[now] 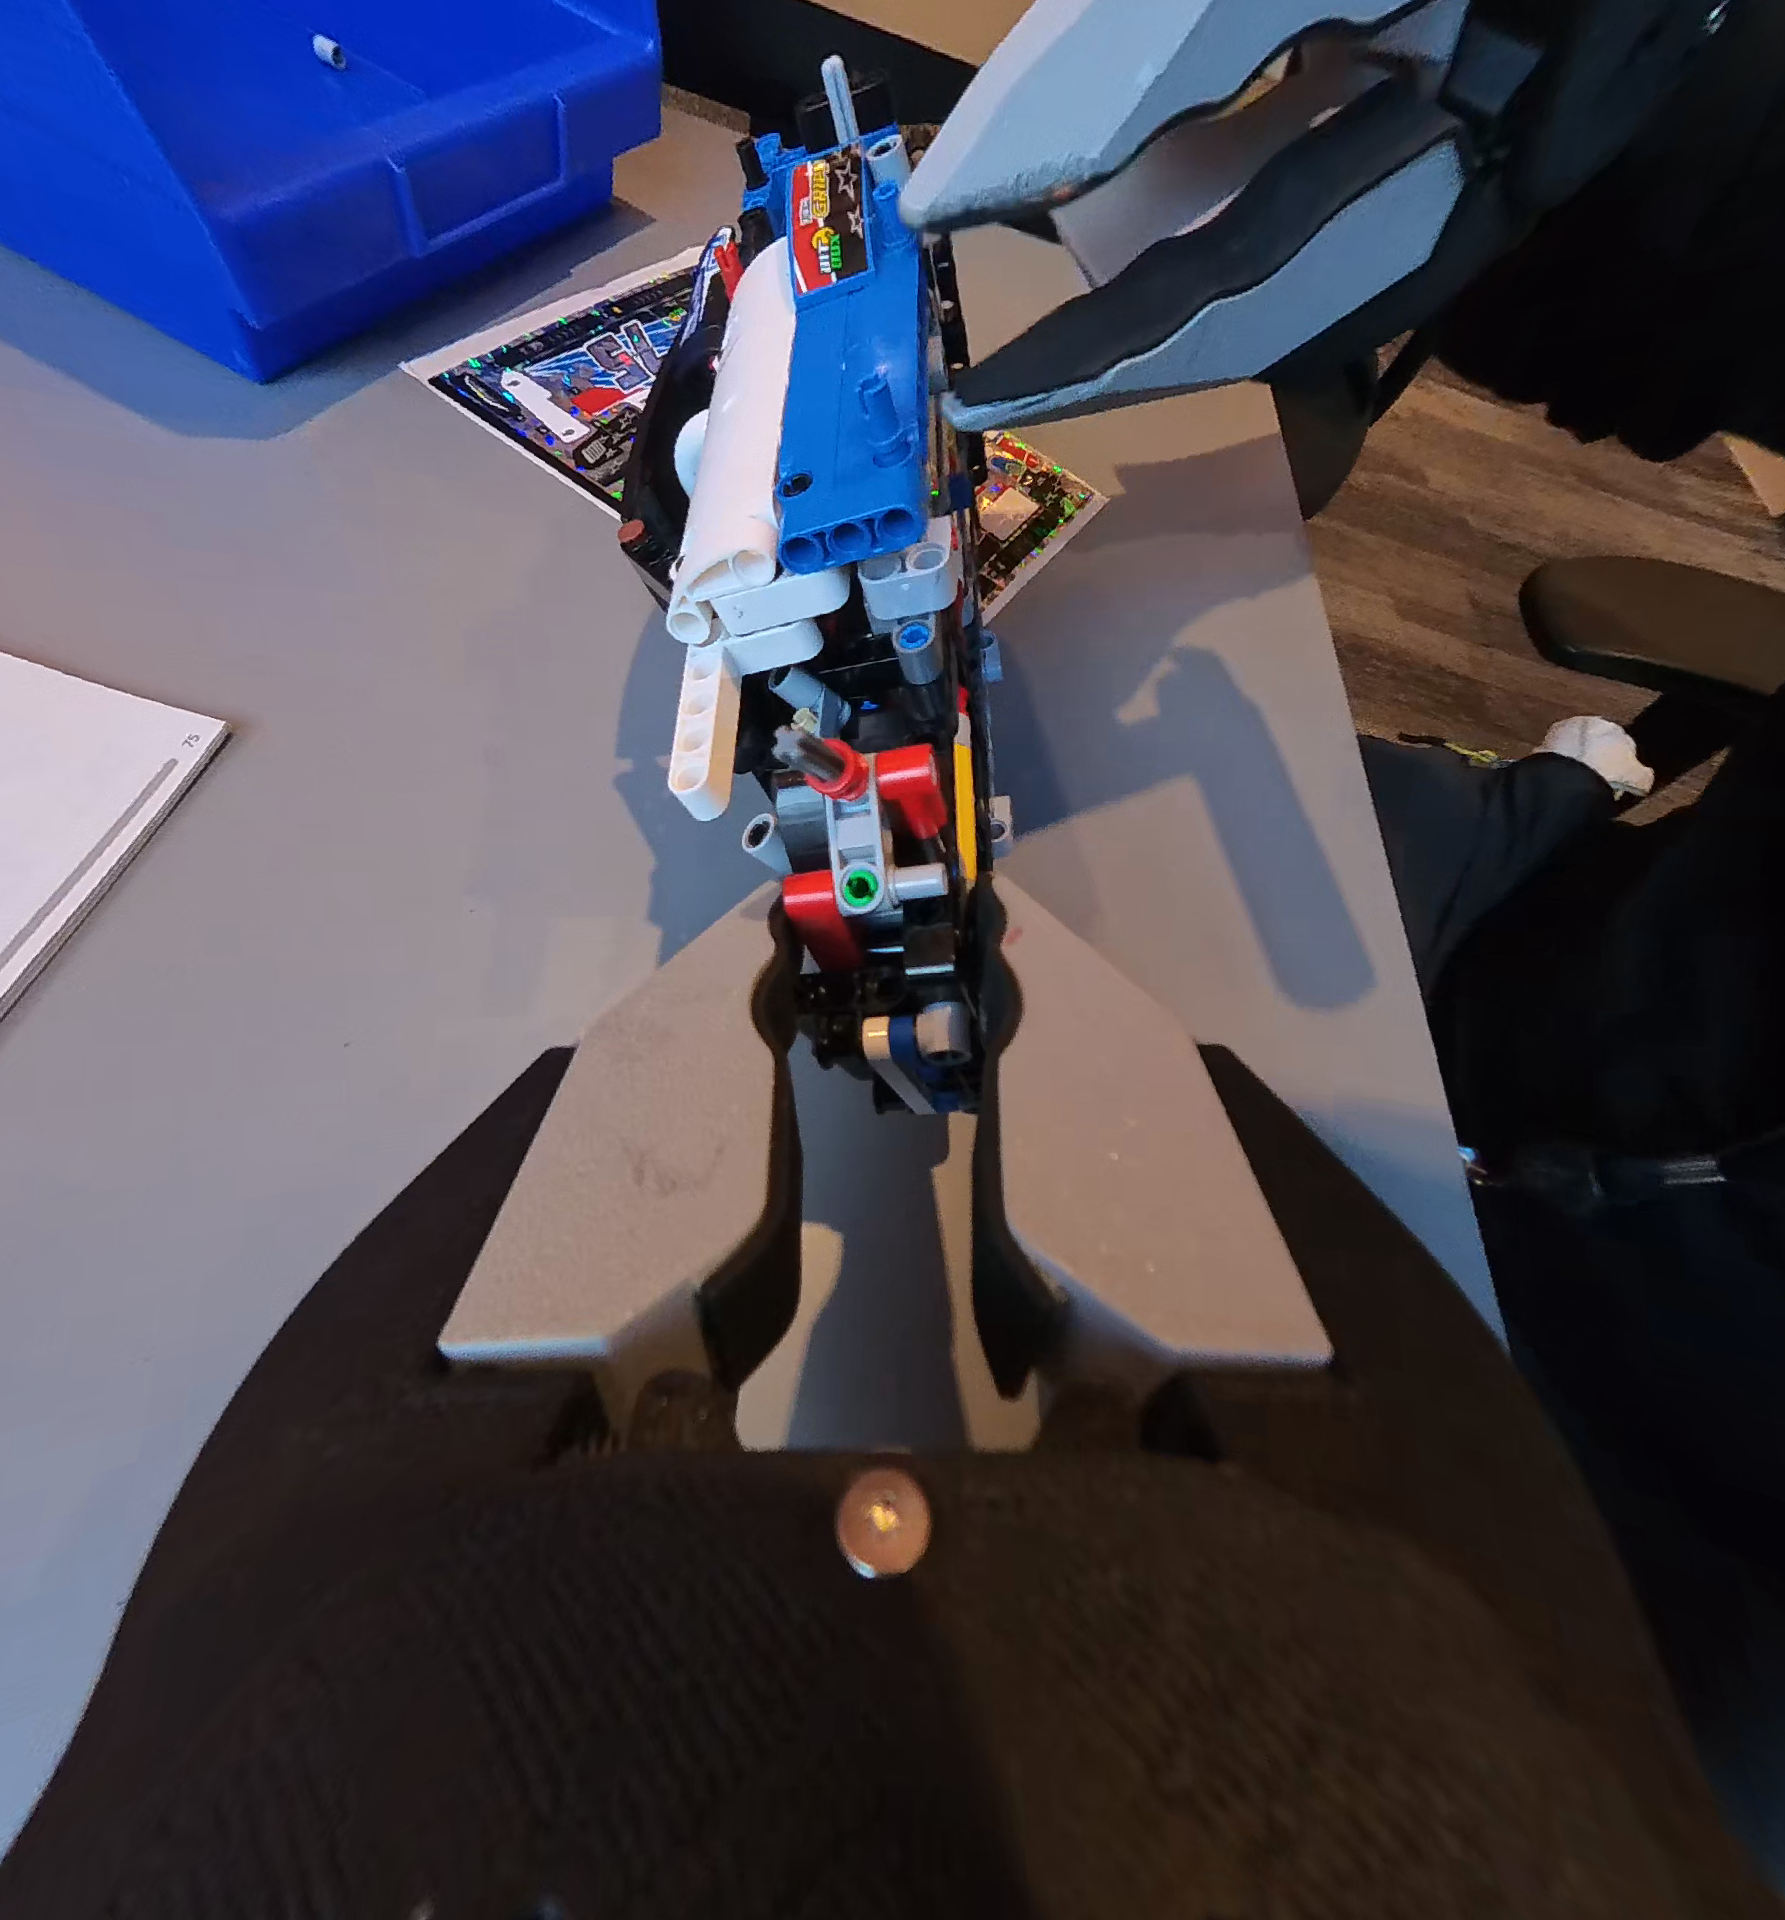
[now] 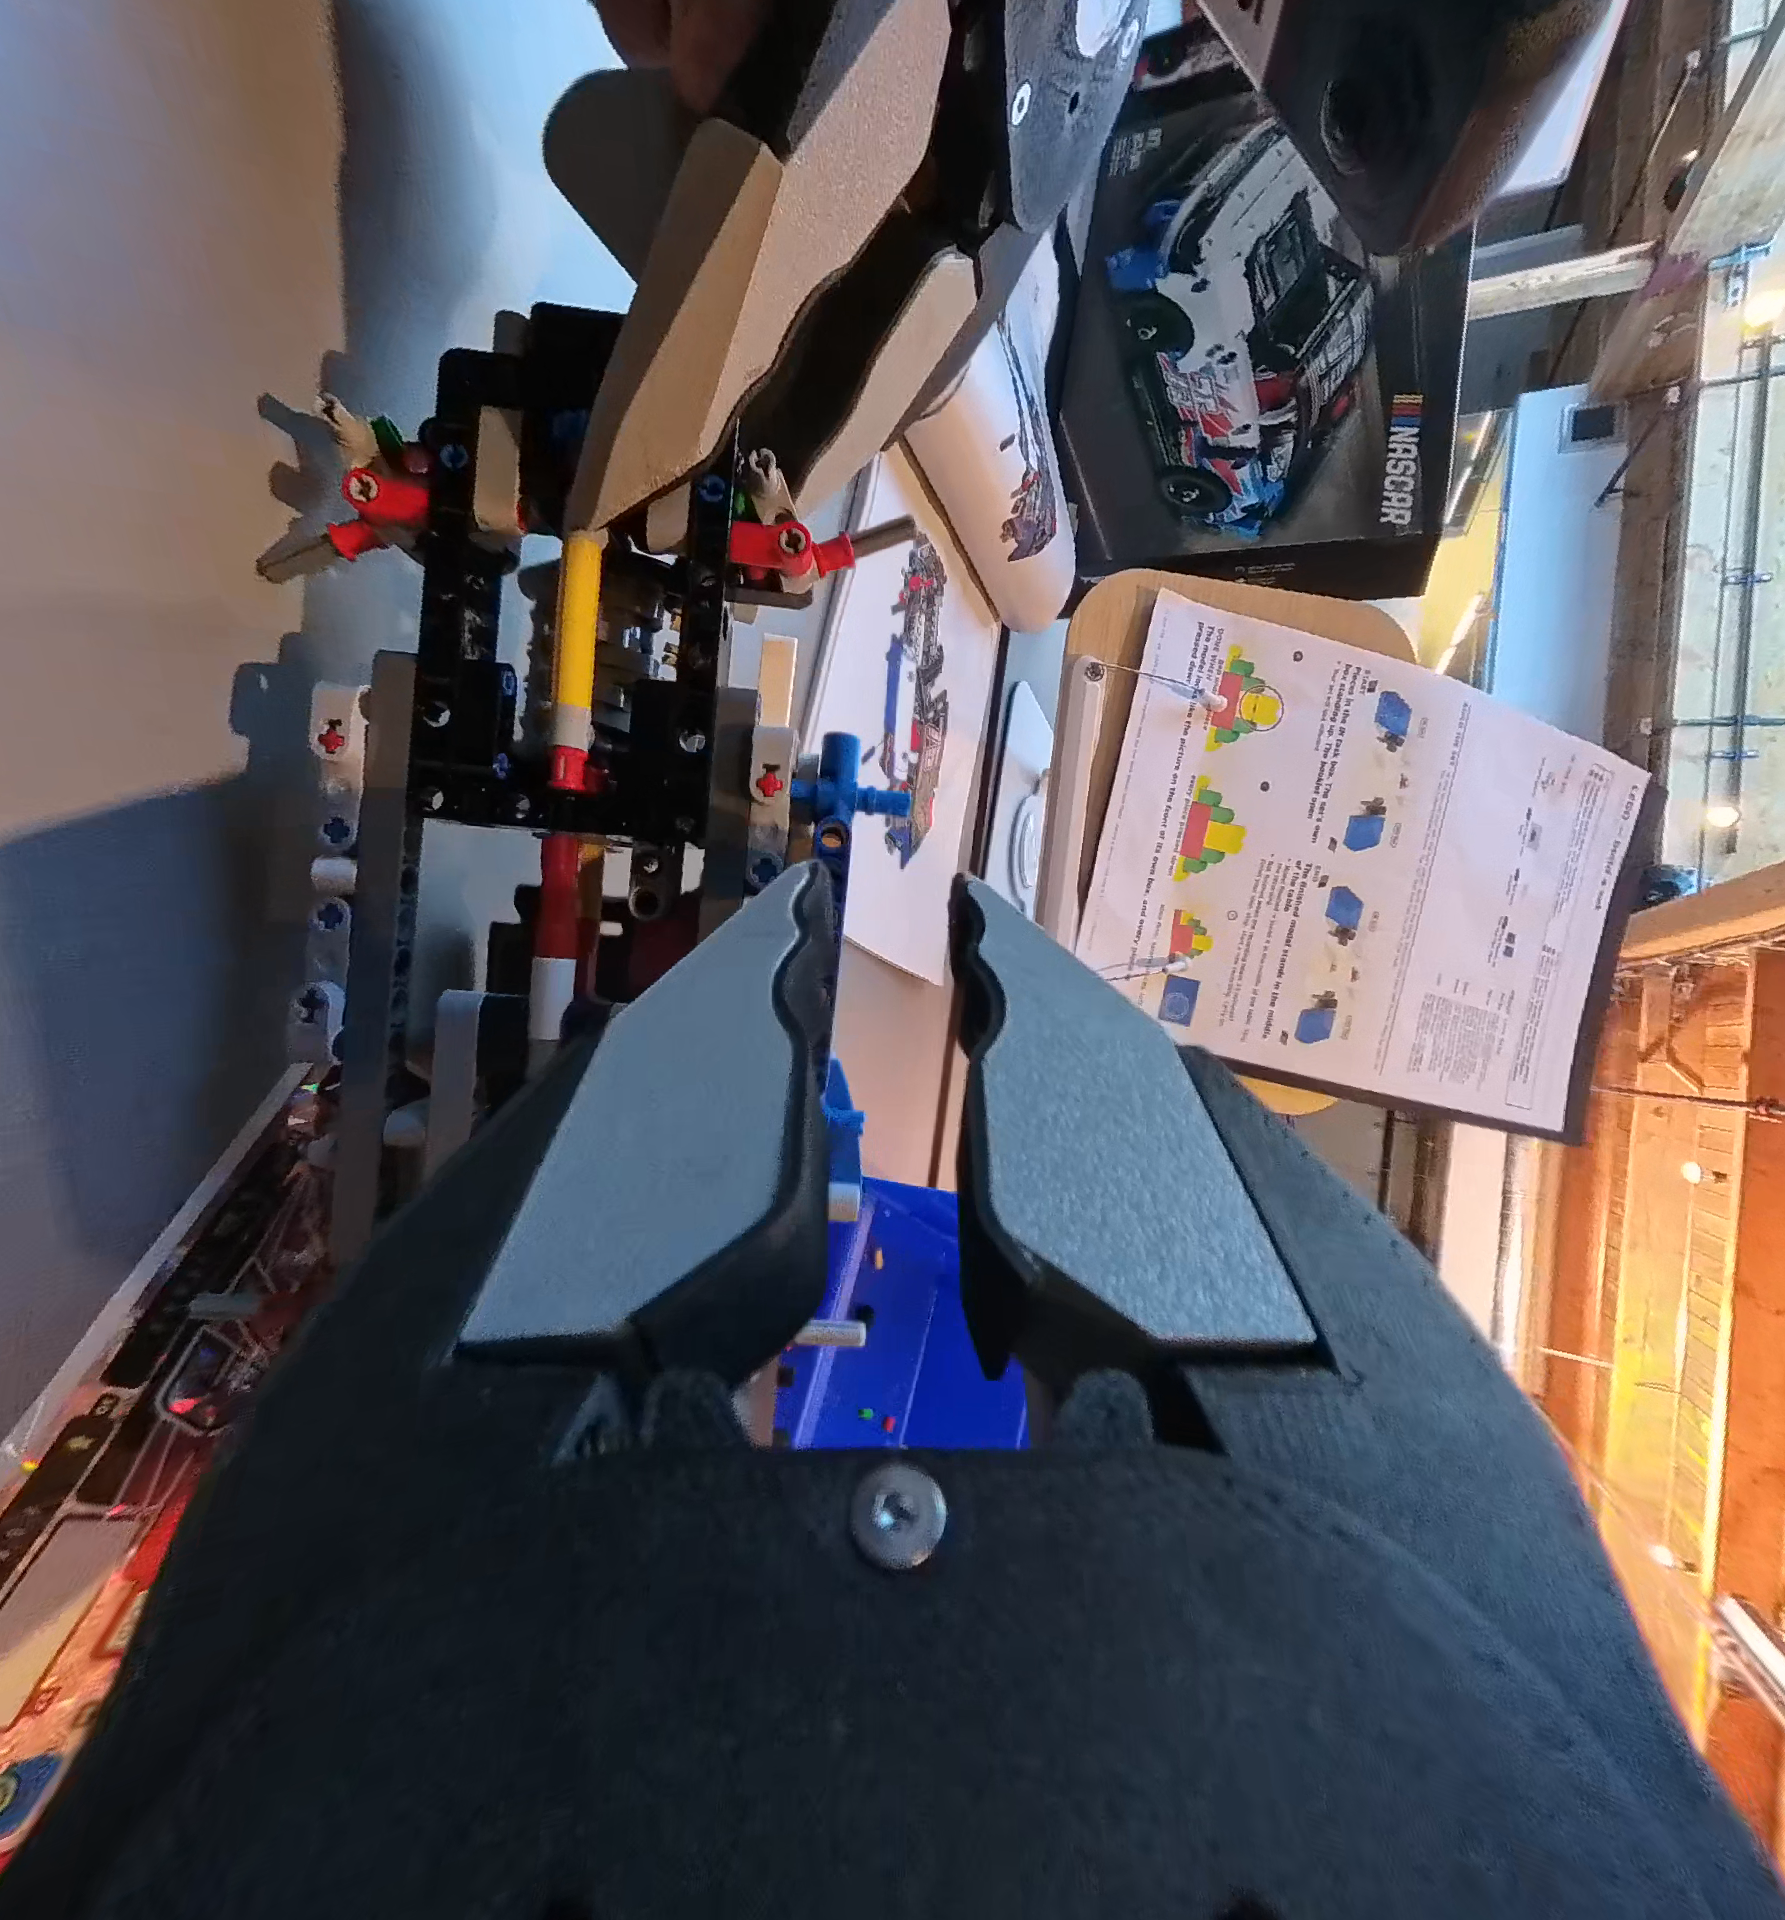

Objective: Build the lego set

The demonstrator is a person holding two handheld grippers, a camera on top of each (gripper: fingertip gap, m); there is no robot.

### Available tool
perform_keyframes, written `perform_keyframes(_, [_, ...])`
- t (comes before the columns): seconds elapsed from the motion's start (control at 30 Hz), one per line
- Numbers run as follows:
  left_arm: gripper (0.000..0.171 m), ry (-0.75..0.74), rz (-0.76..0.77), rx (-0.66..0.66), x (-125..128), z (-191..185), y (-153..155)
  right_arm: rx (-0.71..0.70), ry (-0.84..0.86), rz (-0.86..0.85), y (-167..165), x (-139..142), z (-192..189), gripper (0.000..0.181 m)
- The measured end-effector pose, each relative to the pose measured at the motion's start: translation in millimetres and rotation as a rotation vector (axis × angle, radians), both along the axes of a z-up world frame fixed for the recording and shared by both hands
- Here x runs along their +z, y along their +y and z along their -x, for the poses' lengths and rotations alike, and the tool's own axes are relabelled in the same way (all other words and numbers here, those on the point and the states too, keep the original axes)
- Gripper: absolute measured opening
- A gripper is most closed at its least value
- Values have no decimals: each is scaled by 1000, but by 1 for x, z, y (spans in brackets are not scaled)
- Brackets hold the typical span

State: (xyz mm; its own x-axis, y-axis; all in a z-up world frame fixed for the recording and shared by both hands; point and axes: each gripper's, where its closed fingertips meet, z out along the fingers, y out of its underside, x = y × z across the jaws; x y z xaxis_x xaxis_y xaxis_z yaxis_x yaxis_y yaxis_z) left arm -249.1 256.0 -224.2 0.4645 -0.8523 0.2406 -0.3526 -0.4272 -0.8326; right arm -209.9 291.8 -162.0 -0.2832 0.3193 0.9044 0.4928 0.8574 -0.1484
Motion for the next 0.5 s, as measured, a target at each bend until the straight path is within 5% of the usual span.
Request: perform_keyframes(0.5, [29, -8, 2, 1, 0, 0, 1, 42, -38, 36, -2, -8, 5, 26])
